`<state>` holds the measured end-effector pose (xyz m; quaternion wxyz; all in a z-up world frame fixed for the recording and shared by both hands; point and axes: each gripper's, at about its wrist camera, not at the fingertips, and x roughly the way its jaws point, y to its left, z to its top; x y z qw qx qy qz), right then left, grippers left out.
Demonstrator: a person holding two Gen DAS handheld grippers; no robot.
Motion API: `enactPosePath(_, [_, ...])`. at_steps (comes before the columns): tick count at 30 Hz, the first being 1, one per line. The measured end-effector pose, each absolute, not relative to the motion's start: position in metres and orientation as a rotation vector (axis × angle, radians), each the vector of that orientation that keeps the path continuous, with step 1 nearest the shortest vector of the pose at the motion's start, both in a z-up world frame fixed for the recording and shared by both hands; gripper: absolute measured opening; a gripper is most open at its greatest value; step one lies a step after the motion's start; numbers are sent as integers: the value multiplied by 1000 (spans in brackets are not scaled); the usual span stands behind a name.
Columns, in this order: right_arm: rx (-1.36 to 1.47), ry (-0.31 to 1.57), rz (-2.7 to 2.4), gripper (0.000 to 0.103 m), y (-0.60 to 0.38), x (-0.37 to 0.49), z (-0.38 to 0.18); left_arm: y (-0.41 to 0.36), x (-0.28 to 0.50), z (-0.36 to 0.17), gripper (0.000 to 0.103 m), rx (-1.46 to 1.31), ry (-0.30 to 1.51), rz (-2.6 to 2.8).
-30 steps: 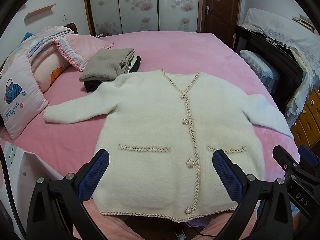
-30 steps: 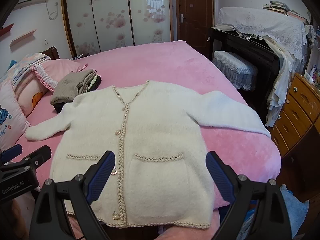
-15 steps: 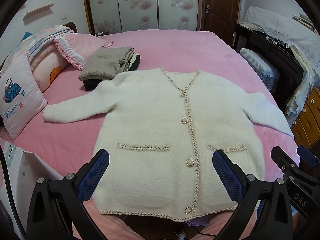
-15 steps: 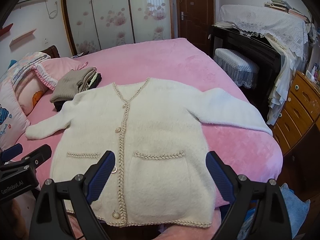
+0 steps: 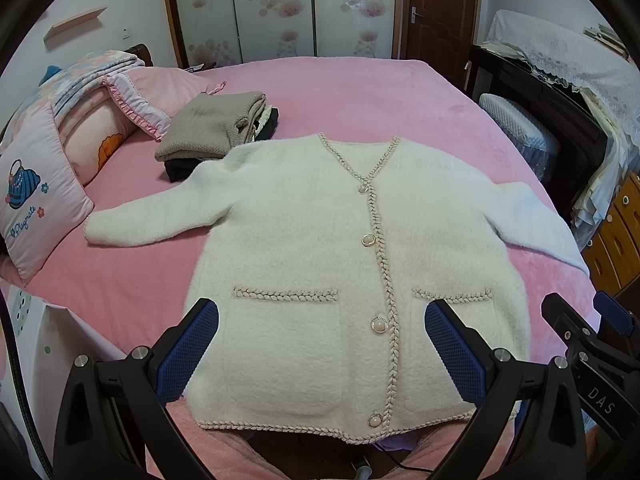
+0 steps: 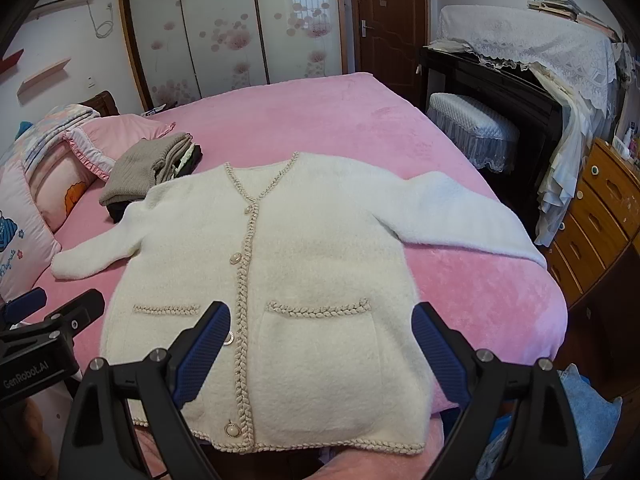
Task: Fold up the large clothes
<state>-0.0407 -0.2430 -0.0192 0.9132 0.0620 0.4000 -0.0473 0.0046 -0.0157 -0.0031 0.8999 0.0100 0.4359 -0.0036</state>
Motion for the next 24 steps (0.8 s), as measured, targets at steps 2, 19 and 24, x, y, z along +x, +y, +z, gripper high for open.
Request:
enactPosePath(2, [129, 824, -98, 93, -244, -39, -20, -16, 5, -3, 103, 22, 904, -9])
enactPosePath(19, [128, 824, -94, 93, -246, -37, -19, -23, 9, 0, 103, 35, 903, -11])
enactPosePath(24, [134, 826, -94, 93, -247, -36, -20, -29, 11, 1, 103, 48, 903, -12])
